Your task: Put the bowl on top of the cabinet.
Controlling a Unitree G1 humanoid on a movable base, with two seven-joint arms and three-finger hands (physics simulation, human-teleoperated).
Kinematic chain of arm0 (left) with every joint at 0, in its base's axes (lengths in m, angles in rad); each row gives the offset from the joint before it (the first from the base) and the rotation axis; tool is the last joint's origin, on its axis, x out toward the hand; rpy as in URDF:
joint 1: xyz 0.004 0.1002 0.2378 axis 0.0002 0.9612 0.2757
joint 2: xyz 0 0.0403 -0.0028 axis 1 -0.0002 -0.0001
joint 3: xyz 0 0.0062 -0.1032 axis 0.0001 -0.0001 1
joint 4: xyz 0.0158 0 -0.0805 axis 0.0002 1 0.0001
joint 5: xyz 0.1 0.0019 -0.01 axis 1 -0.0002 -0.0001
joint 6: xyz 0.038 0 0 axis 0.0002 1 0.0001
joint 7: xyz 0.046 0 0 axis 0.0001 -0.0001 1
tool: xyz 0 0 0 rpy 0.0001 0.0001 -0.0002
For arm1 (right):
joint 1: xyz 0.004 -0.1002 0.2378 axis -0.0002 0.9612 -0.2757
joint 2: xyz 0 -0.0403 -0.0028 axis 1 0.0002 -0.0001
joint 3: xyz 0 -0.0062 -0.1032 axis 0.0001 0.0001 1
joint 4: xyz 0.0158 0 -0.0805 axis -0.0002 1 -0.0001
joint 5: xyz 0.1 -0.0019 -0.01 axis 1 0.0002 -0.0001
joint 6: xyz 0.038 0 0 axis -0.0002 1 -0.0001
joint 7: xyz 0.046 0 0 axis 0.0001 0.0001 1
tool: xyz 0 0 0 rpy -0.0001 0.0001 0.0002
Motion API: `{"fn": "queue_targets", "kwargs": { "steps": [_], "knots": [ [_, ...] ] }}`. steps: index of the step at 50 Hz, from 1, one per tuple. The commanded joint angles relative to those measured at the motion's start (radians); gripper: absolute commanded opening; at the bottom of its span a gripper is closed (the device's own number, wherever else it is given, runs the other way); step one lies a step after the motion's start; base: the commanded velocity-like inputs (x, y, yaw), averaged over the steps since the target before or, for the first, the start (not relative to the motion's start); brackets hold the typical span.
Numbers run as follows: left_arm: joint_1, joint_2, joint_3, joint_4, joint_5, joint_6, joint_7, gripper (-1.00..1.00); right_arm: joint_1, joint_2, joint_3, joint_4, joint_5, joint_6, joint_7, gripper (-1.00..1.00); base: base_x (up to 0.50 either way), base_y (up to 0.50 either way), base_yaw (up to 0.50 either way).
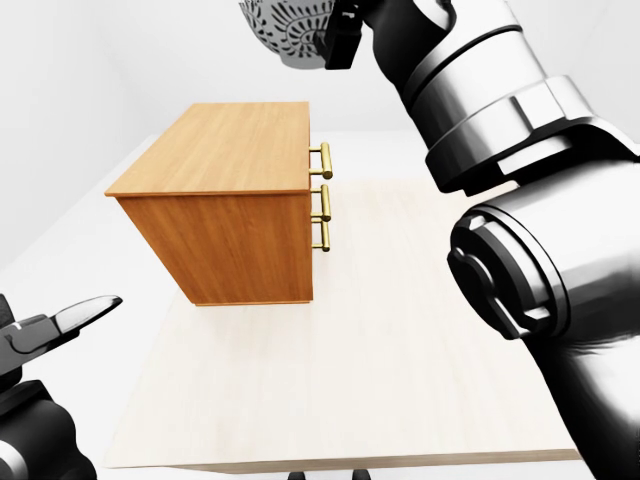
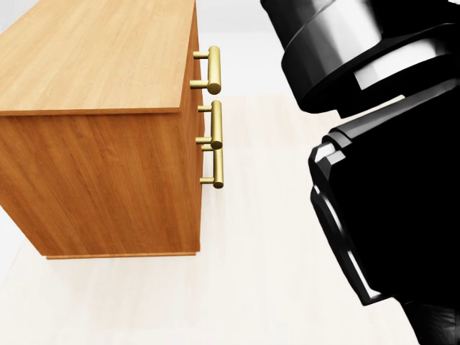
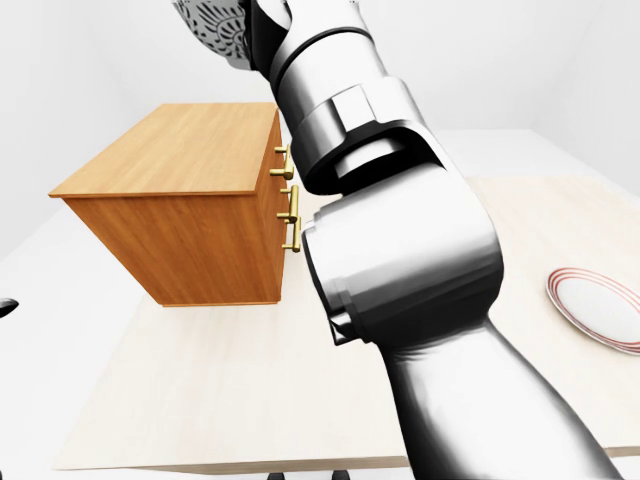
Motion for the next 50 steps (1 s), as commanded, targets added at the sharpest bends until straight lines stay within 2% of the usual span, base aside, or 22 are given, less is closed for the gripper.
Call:
{"fn": "queue_targets", "kwargs": {
  "steps": [1, 4, 8, 16, 50],
  "knots": [
    [0.002, -0.001, 0.007, 0.010, -0.007, 0.000, -0.003, 1.00, -0.019, 0.117, 0.024, -0.012, 0.048, 0.000, -0.054, -1.00, 0.00, 0.00, 0.00],
    [0.002, -0.006, -0.016, 0.015, 0.010, 0.000, -0.003, 1.00, -0.012, 0.131, 0.031, -0.013, 0.057, 0.000, -0.062, -1.00, 0.00, 0.00, 0.00],
    [0.007, -0.003, 0.005, 0.002, -0.011, 0.000, -0.003, 1.00, 0.016, 0.135, 0.040, -0.011, 0.065, 0.000, -0.070, -1.00, 0.00, 0.00, 0.00],
    [0.005, -0.005, -0.007, 0.008, -0.001, 0.000, -0.003, 1.00, 0.081, 0.149, 0.053, -0.012, 0.064, 0.000, -0.087, -1.00, 0.00, 0.00, 0.00],
    [0.008, -0.007, -0.006, 0.004, -0.003, 0.000, -0.006, 1.00, 0.164, 0.170, 0.065, -0.014, 0.047, 0.000, -0.103, -1.00, 0.00, 0.00, 0.00]
  ]
}}
